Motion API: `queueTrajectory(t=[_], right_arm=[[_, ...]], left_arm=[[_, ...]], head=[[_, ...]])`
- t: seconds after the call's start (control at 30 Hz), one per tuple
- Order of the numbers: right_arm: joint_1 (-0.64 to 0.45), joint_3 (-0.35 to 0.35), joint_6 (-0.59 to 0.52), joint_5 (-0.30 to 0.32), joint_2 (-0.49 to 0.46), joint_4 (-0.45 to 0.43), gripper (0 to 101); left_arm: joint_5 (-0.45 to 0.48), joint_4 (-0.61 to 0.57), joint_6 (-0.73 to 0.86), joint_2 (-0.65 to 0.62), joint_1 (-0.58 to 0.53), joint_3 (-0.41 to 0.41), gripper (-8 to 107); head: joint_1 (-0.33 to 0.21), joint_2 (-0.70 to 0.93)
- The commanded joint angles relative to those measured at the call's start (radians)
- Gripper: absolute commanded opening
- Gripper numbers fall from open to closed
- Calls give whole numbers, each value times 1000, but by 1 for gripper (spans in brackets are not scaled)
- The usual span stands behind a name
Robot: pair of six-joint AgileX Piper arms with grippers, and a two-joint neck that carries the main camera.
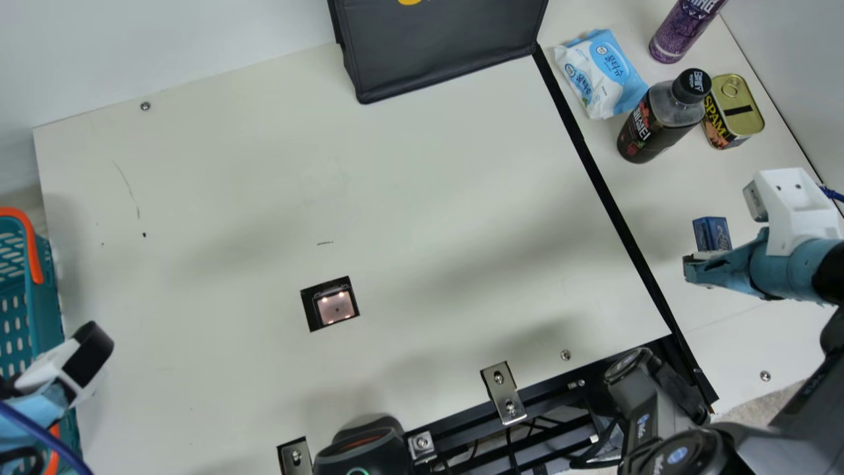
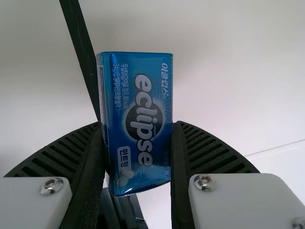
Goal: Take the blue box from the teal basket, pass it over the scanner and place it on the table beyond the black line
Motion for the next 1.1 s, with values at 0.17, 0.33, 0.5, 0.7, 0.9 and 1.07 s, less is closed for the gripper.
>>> queueTrajectory(t=[0.17,0.33,0.5,0.7,0.9,1.07], right_arm=[[112,14,47,-104,37,-49,0],[188,40,89,-185,64,-85,0],[260,73,140,-279,88,-127,0],[331,116,209,-401,124,-182,0],[378,147,279,-507,164,-235,0],[401,163,331,-566,197,-270,0]], left_arm=[[0,0,0,0,0,0,90],[0,0,0,0,0,0,90],[0,0,0,0,0,0,90],[0,0,0,0,0,0,90],[0,0,0,0,0,0,90],[0,0,0,0,0,0,90]], head=[[-29,-2],[-29,-2],[-29,-2],[-29,-2],[-29,-2],[-29,-2]])
